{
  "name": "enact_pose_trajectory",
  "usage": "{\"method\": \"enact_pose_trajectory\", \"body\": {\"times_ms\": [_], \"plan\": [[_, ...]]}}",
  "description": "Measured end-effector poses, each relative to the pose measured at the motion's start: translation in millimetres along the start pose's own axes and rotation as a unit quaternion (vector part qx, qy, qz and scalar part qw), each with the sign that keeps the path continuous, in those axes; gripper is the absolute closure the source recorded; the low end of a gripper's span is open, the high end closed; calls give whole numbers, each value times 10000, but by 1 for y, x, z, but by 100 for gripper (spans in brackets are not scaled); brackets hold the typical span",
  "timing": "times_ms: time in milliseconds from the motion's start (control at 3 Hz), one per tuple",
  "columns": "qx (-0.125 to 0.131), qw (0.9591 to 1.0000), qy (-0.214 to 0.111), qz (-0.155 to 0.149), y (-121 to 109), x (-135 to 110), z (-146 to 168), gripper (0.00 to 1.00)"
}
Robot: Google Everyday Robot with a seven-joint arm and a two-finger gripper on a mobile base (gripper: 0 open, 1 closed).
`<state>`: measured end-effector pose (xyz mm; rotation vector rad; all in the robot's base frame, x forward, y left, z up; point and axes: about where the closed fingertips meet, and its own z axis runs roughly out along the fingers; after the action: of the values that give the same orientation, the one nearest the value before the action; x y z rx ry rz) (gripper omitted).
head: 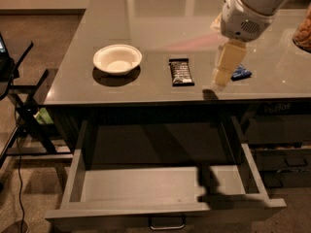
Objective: Place rxbar chocolate into top drawer
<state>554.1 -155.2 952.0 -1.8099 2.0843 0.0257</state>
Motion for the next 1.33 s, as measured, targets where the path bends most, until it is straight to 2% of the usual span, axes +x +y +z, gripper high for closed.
{"method": "enact_pose_trajectory", "body": {"times_ms": [333, 667, 1333], "plan": [[-90, 9997, -69, -231, -24, -24, 17, 0], [-90, 9997, -70, -231, -24, -24, 17, 0], [-167, 9995, -231, -169, -55, -38, 52, 0]]}}
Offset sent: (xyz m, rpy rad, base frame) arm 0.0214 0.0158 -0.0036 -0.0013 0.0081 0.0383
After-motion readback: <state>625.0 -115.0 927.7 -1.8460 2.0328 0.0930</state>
